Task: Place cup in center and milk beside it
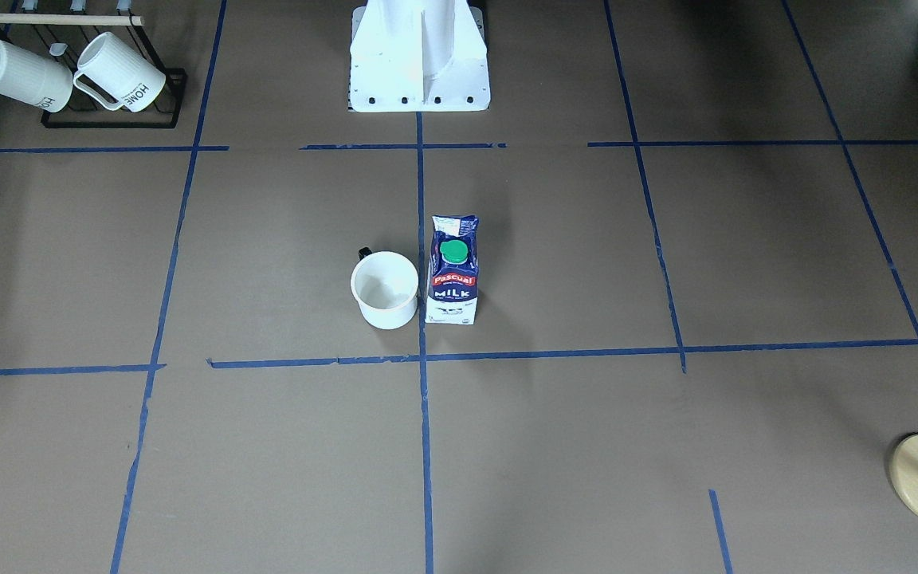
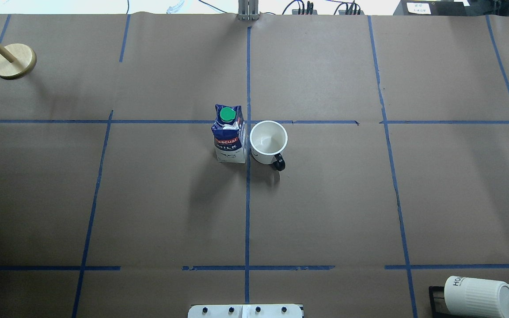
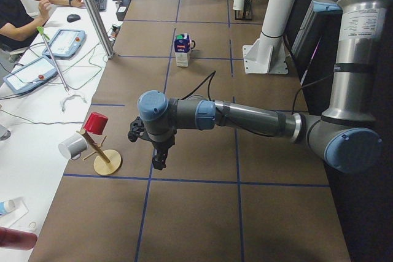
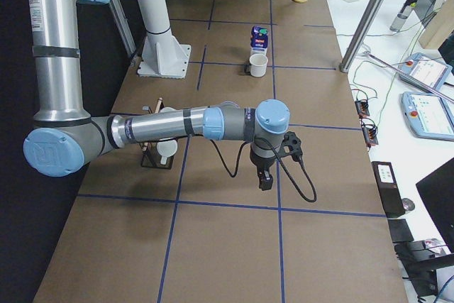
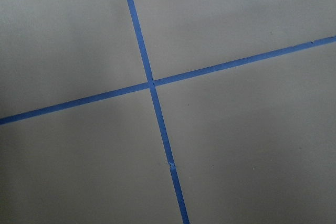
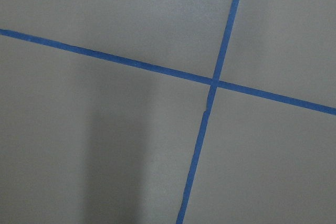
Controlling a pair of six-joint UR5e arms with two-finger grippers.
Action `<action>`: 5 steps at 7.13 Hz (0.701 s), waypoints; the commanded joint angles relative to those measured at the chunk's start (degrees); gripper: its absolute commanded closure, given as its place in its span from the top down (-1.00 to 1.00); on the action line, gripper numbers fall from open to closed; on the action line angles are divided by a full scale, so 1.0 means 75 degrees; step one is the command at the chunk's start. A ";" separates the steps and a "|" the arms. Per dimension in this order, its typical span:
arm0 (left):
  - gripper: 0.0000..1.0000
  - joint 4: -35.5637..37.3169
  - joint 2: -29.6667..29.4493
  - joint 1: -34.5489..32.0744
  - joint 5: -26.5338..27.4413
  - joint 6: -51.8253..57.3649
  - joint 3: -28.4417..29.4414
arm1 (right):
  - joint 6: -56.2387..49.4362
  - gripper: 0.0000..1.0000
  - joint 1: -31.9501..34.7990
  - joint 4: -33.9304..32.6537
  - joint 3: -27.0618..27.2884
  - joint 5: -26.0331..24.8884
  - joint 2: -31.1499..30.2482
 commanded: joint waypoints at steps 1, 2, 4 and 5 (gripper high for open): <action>1.00 0.0005 0.0048 0.0007 0.0023 0.0044 0.0010 | 0.0012 1.00 0.0000 -0.0002 -0.0098 -0.0008 -0.0004; 1.00 0.0017 0.0048 0.0007 0.0024 0.0044 0.0021 | 0.0023 1.00 0.0000 -0.0002 -0.0134 -0.0008 -0.0004; 1.00 0.0063 0.0048 0.0007 0.0024 0.0044 -0.0049 | -0.0046 1.00 -0.0012 -0.0002 -0.0169 0.0003 -0.0004; 1.00 0.0098 0.0048 0.0019 0.0024 0.0044 -0.0049 | -0.0058 1.00 0.0000 -0.0002 -0.0181 0.0108 -0.0004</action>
